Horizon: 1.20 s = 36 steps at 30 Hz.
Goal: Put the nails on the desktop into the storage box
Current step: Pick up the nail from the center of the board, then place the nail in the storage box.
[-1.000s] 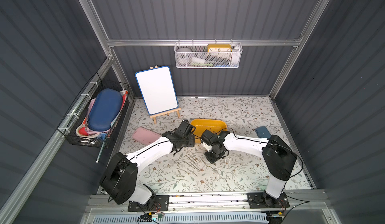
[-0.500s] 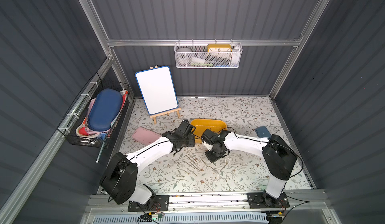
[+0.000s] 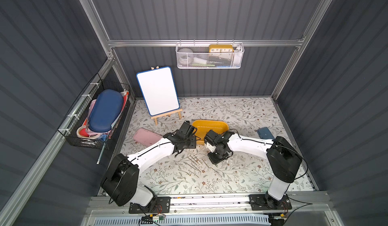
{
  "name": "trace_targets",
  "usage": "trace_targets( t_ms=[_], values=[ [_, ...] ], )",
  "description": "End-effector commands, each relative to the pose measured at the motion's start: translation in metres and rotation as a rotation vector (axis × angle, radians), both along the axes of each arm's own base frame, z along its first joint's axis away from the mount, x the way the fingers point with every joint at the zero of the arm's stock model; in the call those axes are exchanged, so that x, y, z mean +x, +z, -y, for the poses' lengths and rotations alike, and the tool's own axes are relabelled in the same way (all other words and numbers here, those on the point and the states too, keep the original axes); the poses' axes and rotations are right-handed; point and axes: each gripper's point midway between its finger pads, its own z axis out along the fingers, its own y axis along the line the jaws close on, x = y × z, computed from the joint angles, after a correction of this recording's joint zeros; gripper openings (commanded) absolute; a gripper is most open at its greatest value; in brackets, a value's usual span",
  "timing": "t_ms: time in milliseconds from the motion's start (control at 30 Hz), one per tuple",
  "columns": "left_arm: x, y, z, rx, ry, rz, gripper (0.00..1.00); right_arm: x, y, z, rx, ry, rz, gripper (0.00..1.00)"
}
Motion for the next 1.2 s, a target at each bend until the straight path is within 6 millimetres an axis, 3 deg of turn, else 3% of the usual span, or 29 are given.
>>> trace_targets(
  t_ms=[0,267,433,567,700,967,1100,1167],
  values=[
    [-0.004,-0.006,-0.003,0.004,0.001,-0.016,0.61,-0.001,-0.004,-0.009,-0.002,0.030,-0.005,0.27],
    [-0.004,-0.009,-0.004,0.008,0.004,-0.021,0.61,0.005,-0.038,0.006,-0.149,0.050,0.011,0.23],
    [-0.005,-0.010,-0.007,0.020,0.008,-0.017,0.61,0.007,-0.057,0.021,-0.248,0.044,0.034,0.02],
    [-0.004,-0.010,-0.006,0.023,0.005,-0.018,0.61,0.018,-0.054,0.034,-0.304,0.009,0.089,0.00],
    [-0.002,-0.008,-0.005,0.021,0.004,-0.014,0.61,0.031,-0.024,0.033,-0.215,-0.051,0.137,0.00],
    [0.004,0.012,-0.001,-0.002,0.005,0.026,0.62,0.051,0.079,0.010,0.140,-0.115,0.157,0.00],
    [0.005,0.020,-0.001,-0.013,0.008,0.038,0.62,0.081,0.117,0.006,0.262,-0.191,0.173,0.00],
    [0.004,0.020,-0.002,-0.016,0.010,0.040,0.62,0.104,0.120,0.009,0.259,-0.249,0.195,0.00]
  ],
)
